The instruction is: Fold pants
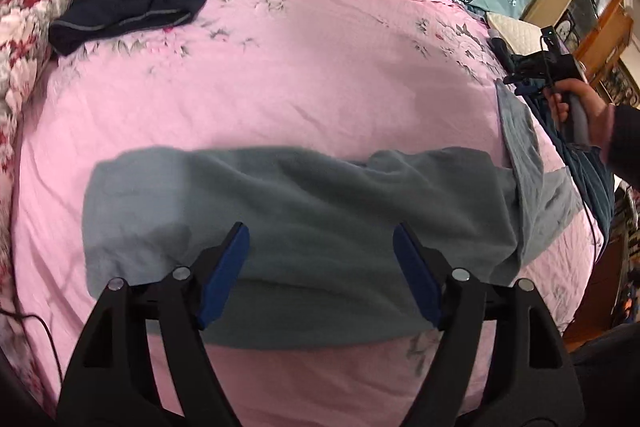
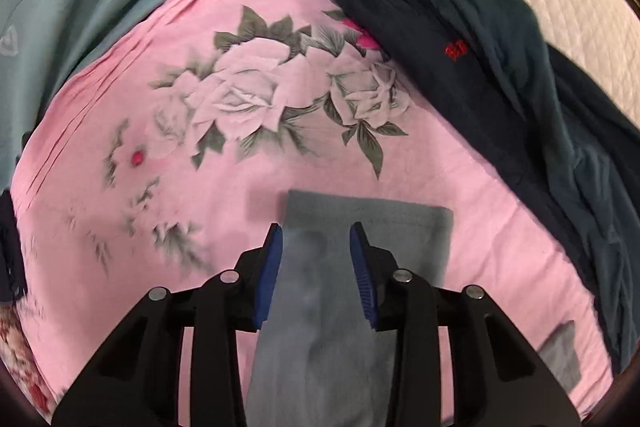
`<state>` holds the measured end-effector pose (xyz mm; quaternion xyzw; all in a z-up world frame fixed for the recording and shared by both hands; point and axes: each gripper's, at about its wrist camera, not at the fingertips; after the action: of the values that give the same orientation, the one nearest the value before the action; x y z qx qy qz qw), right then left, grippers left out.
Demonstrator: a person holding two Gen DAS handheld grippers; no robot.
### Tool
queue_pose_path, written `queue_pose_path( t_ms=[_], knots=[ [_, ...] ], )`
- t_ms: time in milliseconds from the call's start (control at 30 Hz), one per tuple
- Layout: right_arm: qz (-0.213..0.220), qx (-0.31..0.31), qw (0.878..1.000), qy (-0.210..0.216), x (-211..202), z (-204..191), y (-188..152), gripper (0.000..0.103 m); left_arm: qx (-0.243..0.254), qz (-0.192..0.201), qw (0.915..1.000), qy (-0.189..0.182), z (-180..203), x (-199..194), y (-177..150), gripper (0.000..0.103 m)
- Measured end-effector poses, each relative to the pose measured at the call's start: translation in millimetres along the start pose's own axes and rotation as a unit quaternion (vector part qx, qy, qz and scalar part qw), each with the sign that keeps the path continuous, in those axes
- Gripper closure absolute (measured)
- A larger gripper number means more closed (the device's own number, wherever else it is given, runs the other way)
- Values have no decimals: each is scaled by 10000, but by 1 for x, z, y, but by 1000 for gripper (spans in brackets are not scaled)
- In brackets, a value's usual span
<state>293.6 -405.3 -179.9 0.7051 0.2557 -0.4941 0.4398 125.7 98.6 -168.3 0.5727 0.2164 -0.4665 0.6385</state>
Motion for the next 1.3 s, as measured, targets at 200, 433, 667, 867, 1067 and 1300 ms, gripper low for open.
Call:
queue_pose_path(
  t_ms=[200,433,667,867,1067,1300],
  knots=[
    [98,9,9994,-324,17,-1,3,66,-127,-172,9997,138,7,4,-11,26],
    [264,-347,9984,-350,7,5,1,97,-296,-34,9994,172,11,2,-2,26],
    [920,172,9916,894,-92,56,-7,97,88,31,9999,67,44,2,5,25],
    [1470,700,9674,1938,-182,132,-41,97,440,33,9989,-150,91,6,10,22],
    [1382,1054,9601,2190,-181,235,-115,97,1014,-81,9943,-315,152,11,6,22],
    [232,1376,9809,1358,-126,313,-197,91,1570,-189,9868,-342,209,11,-2,21]
  ],
)
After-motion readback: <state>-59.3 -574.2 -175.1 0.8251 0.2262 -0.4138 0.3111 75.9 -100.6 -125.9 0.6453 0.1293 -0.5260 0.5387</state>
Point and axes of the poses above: each gripper's, at about its wrist camera, not at the fingertips, and x roughly the way its jaws point, z to its right, y to its top, and after that the axes turned 3 degrees about z, right-handed
